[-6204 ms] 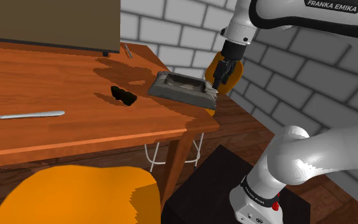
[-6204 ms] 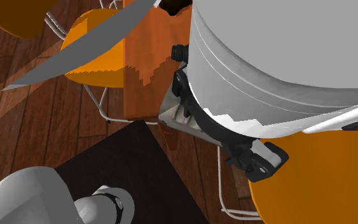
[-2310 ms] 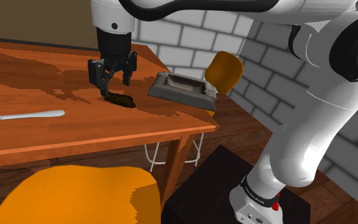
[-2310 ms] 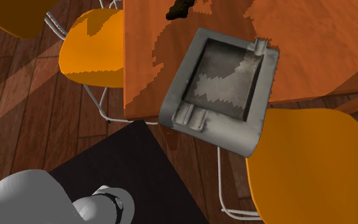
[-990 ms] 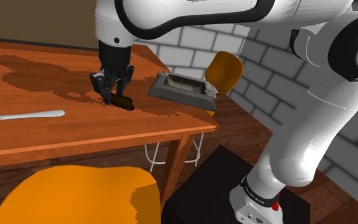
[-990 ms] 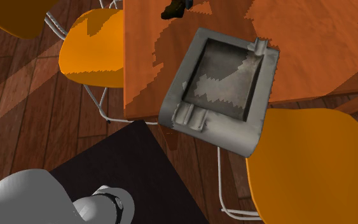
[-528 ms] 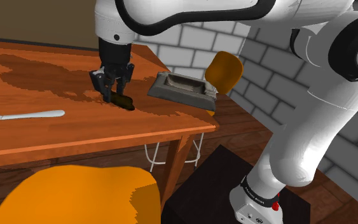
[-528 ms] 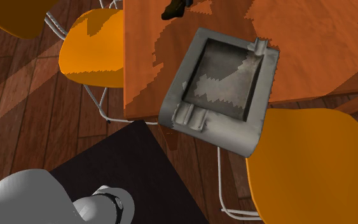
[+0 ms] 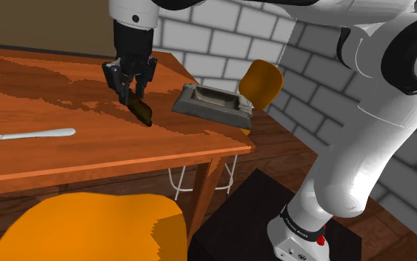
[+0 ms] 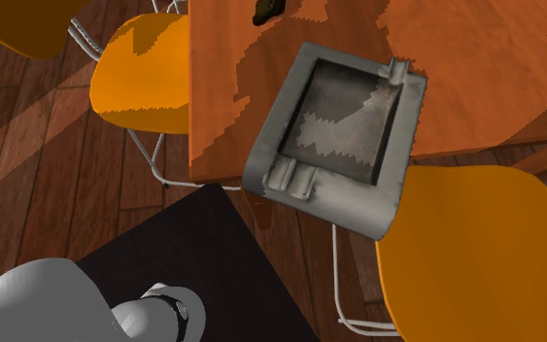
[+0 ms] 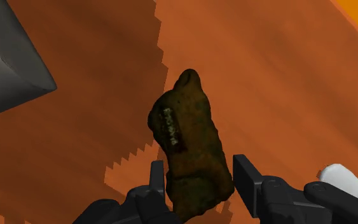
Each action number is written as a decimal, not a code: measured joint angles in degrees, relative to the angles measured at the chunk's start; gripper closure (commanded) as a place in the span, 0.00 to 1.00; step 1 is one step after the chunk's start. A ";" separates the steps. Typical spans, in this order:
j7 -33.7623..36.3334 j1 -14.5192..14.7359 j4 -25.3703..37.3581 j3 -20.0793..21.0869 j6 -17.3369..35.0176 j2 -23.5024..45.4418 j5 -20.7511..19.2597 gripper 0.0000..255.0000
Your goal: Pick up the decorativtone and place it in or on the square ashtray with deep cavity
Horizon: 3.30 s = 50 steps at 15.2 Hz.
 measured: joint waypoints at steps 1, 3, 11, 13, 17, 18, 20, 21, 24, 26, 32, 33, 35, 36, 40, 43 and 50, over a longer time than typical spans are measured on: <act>0.03 0.05 1.10 0.04 -0.89 0.23 -0.10 1.00; 0.00 0.09 2.84 0.07 -2.51 0.37 -0.15 1.00; 0.21 0.48 10.67 0.34 -9.06 1.83 -0.81 1.00; 0.37 0.68 12.81 0.46 -10.53 2.57 -1.17 1.00; -4.06 -1.93 7.22 -1.62 -9.96 -3.21 1.63 1.00; -5.65 -2.70 5.01 -2.48 -9.52 -5.19 2.52 1.00; -8.84 -4.02 1.76 -4.32 -9.59 -8.83 4.02 1.00; -10.60 -4.66 -0.21 -5.38 -9.22 -10.60 4.64 1.00; -14.64 -5.91 -4.38 -7.99 -9.04 -14.77 5.83 1.00; -17.78 -6.77 -7.07 -10.16 -9.33 -17.81 6.44 1.00; -26.38 -9.18 -11.83 -16.26 -9.99 -23.11 6.35 1.00; -27.47 -9.44 -13.00 -17.06 -9.85 -24.11 6.31 1.00; -28.45 -9.66 -14.60 -17.75 -9.18 -25.02 6.26 1.00; -28.54 -9.66 -15.40 -17.80 -8.64 -25.26 6.28 1.00; -28.84 -9.66 -18.86 -17.93 -5.69 -26.05 6.35 1.00; -28.90 -9.74 -19.57 -18.11 -4.06 -26.50 5.70 0.00; -36.88 -5.47 -52.27 -23.12 31.50 -51.00 15.30 0.00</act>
